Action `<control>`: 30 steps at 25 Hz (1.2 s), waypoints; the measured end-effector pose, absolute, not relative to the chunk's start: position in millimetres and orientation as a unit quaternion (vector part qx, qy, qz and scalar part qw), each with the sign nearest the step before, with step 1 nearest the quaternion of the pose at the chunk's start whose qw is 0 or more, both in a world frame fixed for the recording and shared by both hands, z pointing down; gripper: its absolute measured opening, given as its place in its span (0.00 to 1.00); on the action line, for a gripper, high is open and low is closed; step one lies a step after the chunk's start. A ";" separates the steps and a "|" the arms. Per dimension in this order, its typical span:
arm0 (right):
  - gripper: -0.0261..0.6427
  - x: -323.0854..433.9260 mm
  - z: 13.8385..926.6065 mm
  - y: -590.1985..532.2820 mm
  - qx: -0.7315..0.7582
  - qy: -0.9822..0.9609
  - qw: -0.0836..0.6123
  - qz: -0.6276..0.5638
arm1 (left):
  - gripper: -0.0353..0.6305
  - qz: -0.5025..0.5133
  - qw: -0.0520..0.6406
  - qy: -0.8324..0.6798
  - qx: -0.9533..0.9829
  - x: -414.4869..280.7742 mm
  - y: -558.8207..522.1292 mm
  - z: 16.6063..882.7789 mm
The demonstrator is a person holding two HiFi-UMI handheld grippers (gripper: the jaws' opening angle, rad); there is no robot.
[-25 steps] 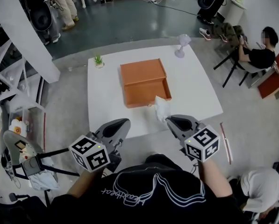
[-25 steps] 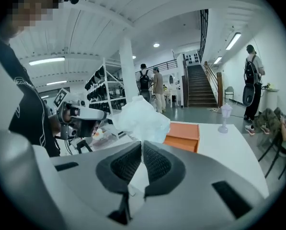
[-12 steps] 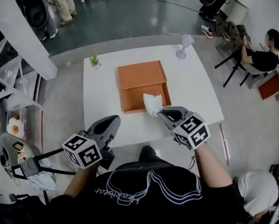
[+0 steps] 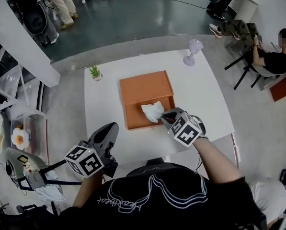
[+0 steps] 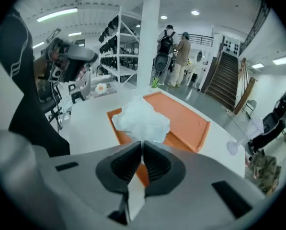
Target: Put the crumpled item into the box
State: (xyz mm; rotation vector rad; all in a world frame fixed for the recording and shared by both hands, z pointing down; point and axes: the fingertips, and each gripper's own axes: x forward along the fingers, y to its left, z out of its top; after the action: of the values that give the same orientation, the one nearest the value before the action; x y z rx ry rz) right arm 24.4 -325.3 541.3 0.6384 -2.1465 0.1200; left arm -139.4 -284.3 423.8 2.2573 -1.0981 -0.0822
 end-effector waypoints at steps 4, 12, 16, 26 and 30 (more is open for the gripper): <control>0.07 21.5 566.9 -334.5 0.210 -0.844 0.493 0.011 | 0.06 -0.033 0.313 -0.430 0.846 -143.4 -292.5 424.8; 0.07 5.6 602.5 -346.6 0.165 -0.812 0.559 -0.022 | 0.06 -0.045 0.311 -0.469 0.825 -169.9 -295.1 424.1; 0.07 4.6 616.6 -350.9 0.142 -0.798 0.586 -0.020 | 0.06 -0.049 0.314 -0.479 0.818 -176.2 -294.0 427.2; 0.28 6.0 615.0 -356.2 0.136 -0.808 0.574 0.013 | 0.06 -0.045 0.320 -0.478 0.817 -177.0 -296.0 430.6; 0.37 5.3 592.8 -362.2 0.184 -0.834 0.518 0.046 | 0.06 -0.041 0.322 -0.468 0.822 -170.1 -297.5 431.2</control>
State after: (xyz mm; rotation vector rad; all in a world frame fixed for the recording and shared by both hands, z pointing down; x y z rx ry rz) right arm 5.3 -362.2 592.8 0.4404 -2.0020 0.1114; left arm -170.1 -297.5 431.2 2.1584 -1.2276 -0.1081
